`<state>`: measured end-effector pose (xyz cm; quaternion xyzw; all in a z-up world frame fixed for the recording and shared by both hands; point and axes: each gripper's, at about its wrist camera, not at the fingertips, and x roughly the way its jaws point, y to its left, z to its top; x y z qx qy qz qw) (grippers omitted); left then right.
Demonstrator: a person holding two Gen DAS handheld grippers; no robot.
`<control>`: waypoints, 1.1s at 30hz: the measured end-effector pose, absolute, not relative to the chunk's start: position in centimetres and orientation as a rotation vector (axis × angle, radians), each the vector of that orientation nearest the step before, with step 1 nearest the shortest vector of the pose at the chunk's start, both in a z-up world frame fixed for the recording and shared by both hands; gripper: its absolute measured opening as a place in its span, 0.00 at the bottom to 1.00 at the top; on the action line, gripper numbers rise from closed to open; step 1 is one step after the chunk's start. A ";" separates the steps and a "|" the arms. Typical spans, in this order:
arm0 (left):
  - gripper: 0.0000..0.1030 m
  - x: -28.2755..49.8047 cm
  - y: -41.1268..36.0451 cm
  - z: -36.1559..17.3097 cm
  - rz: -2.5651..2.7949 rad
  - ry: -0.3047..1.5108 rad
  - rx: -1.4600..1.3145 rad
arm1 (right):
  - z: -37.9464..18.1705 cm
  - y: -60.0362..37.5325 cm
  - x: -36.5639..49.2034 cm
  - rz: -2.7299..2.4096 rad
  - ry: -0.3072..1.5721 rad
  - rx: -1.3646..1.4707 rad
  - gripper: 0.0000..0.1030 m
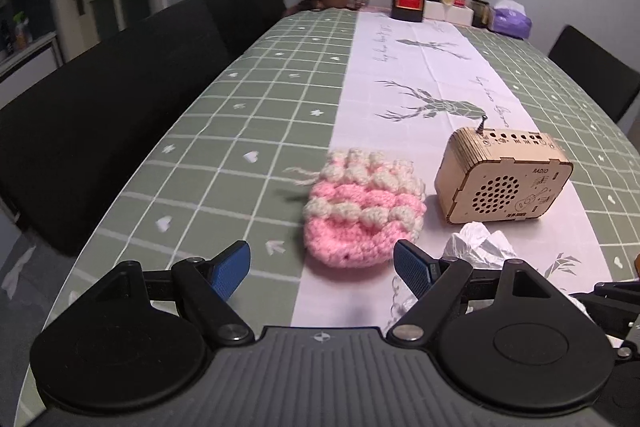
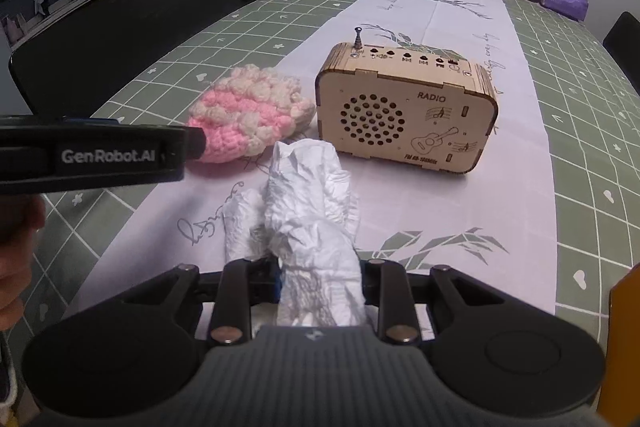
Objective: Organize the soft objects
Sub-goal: 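Grasp the pink crocheted pouch with the left gripper while the right gripper holds the tissue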
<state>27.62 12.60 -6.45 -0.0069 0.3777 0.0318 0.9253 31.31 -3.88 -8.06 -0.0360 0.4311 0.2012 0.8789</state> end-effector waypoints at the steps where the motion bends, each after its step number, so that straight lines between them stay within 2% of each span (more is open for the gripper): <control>1: 0.93 28.2 12.3 -6.7 0.060 0.775 0.004 | -8.1 -3.6 31.4 0.422 0.891 -0.098 0.26; 5: 0.93 30.1 11.7 -7.5 0.063 0.787 0.031 | -8.0 -2.8 31.7 0.419 0.890 -0.145 0.30; 13: 0.93 32.0 11.3 -9.0 0.033 0.753 -0.006 | -8.2 -3.2 31.4 0.440 0.873 -0.156 0.30; 16: 0.95 33.1 10.9 -10.1 0.049 0.791 -0.002 | -8.2 -3.2 31.2 0.443 0.868 -0.157 0.30; 17: 1.00 33.4 11.1 -10.5 0.061 0.802 -0.027 | -8.2 -3.2 31.2 0.443 0.866 -0.158 0.30; 21: 0.99 33.7 11.6 -10.8 0.113 0.775 -0.047 | -8.2 -3.3 30.8 0.445 0.857 -0.156 0.30; 22: 0.89 33.6 11.7 -10.8 0.110 0.764 -0.050 | -8.2 -3.3 30.8 0.446 0.856 -0.154 0.30; 23: 0.73 33.4 11.7 -10.7 0.118 0.749 -0.045 | -8.2 -3.4 30.8 0.447 0.855 -0.154 0.30; 26: 0.53 32.8 11.9 -10.3 0.109 0.752 -0.040 | -8.3 -3.5 30.7 0.449 0.852 -0.153 0.30; 29: 0.48 31.7 12.1 -10.0 0.107 0.752 -0.033 | -8.3 -3.5 30.6 0.450 0.848 -0.152 0.30; 33: 0.48 29.7 12.0 -9.9 0.115 0.767 -0.009 | -8.4 -3.7 30.5 0.448 0.840 -0.146 0.30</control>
